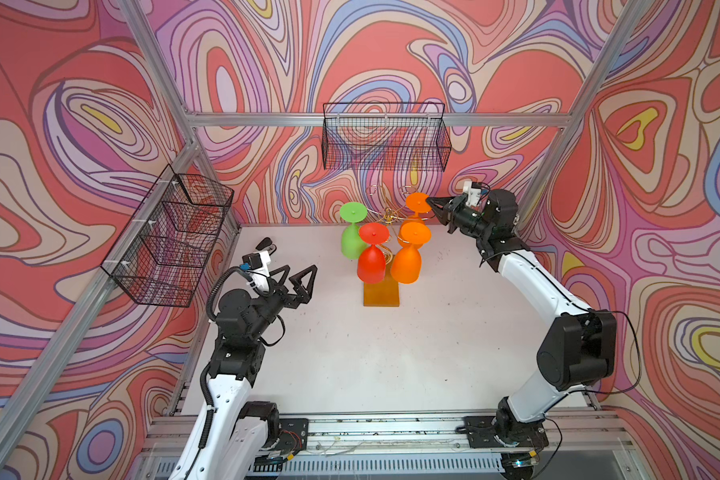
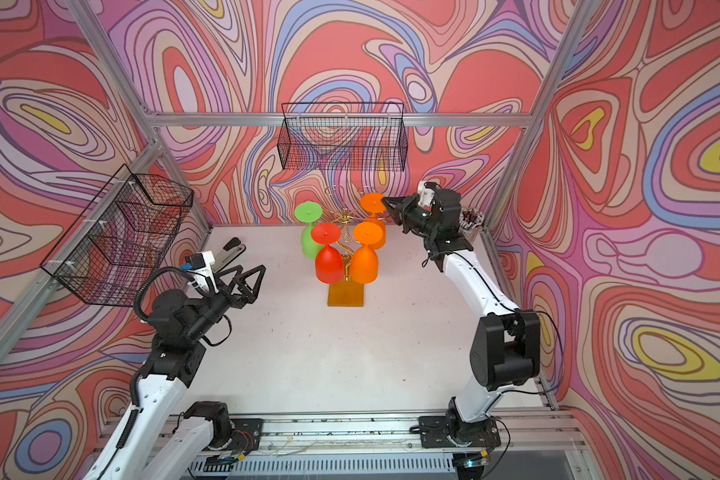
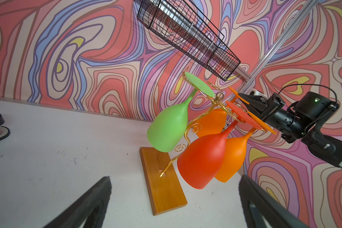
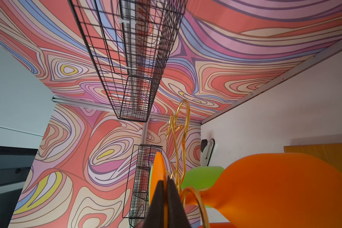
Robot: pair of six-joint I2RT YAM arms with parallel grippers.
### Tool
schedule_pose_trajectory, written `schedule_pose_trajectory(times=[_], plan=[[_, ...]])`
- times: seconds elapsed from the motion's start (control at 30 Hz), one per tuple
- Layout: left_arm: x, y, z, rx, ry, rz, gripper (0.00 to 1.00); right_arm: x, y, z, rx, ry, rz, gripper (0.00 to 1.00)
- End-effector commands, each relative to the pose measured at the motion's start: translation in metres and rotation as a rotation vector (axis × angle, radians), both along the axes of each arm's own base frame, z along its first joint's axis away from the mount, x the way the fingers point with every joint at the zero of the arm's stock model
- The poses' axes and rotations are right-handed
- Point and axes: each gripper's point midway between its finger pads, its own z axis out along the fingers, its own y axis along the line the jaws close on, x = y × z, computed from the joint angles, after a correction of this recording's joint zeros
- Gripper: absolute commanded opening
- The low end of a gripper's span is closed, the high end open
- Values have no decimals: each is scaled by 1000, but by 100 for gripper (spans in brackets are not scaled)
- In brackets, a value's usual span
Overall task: Take the wine glass off the wine glass rack
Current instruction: 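Close the right gripper on the orange glass's foot and adjust the grip, then lift the orange glass off the rack with the right gripper while the left reaches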
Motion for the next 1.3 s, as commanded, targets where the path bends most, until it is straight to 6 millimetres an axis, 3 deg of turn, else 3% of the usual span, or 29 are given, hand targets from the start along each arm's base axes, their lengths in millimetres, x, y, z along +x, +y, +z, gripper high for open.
schedule_pose_trajectory(times=[0.0,0.33,0.77,1.03,1.27], plan=[[-2,-2,8,10,-20,-11,100,3,-4,19,-13,-74,-34,0],[-5,-3,10,14,-26,-18,100,9,-27,23,-14,-91,-96,0],[-6,-3,10,13,-30,-19,100,-3,-61,40,-19,-138,-170,0],[-14,-4,22,17,-75,-28,100,-47,-107,71,-129,-214,-300,0],[-35,-21,58,-6,-188,-149,100,-110,-106,120,-233,-358,-315,0]])
